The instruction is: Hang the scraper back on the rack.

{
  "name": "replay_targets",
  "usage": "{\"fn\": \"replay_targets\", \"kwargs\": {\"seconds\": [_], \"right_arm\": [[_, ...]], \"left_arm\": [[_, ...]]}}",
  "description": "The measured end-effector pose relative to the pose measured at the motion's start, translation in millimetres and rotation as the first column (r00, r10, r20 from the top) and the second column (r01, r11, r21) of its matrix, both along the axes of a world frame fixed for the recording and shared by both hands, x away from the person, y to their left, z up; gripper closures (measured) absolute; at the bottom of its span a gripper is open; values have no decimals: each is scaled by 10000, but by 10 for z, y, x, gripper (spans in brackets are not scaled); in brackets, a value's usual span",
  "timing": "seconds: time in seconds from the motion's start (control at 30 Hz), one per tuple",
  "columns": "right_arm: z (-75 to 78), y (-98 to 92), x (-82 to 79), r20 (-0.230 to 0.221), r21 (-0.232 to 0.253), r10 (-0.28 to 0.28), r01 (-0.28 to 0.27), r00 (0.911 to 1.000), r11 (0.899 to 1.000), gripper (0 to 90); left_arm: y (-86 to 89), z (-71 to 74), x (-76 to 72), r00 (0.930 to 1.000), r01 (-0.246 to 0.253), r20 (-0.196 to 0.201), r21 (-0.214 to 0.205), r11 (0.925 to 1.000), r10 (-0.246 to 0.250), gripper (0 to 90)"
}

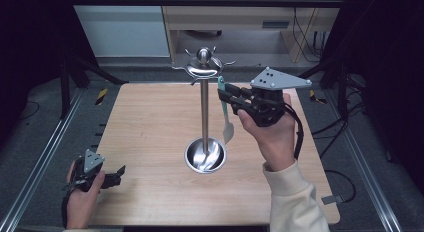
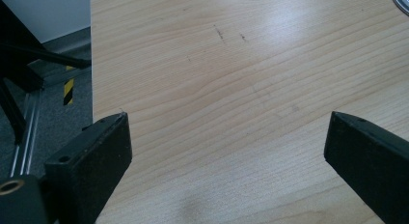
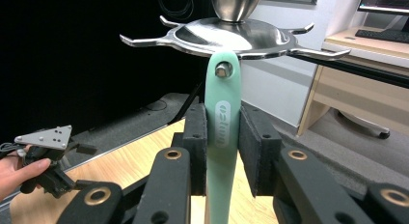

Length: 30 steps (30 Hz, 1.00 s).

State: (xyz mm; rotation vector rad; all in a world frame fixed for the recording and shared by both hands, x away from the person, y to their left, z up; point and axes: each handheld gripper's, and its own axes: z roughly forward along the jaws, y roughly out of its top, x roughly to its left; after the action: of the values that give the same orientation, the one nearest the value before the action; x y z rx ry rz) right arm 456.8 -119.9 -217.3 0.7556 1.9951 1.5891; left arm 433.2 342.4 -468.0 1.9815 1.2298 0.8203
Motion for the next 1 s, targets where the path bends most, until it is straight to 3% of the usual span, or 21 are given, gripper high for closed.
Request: {"fn": "replay_targets", "kwargs": {"seconds": [0.83,1.0], "right_arm": [[-1,37,39,-118,30,48,-48,9999,10000,728],[-6,55,45,-161,-166,-20,17,9999,9999,638]], "left_arm": [[-17,10,22,10000,44,50,181,9998,-45,27],[-19,9,3,10000,64,40,244,9997,-65,27]]}}
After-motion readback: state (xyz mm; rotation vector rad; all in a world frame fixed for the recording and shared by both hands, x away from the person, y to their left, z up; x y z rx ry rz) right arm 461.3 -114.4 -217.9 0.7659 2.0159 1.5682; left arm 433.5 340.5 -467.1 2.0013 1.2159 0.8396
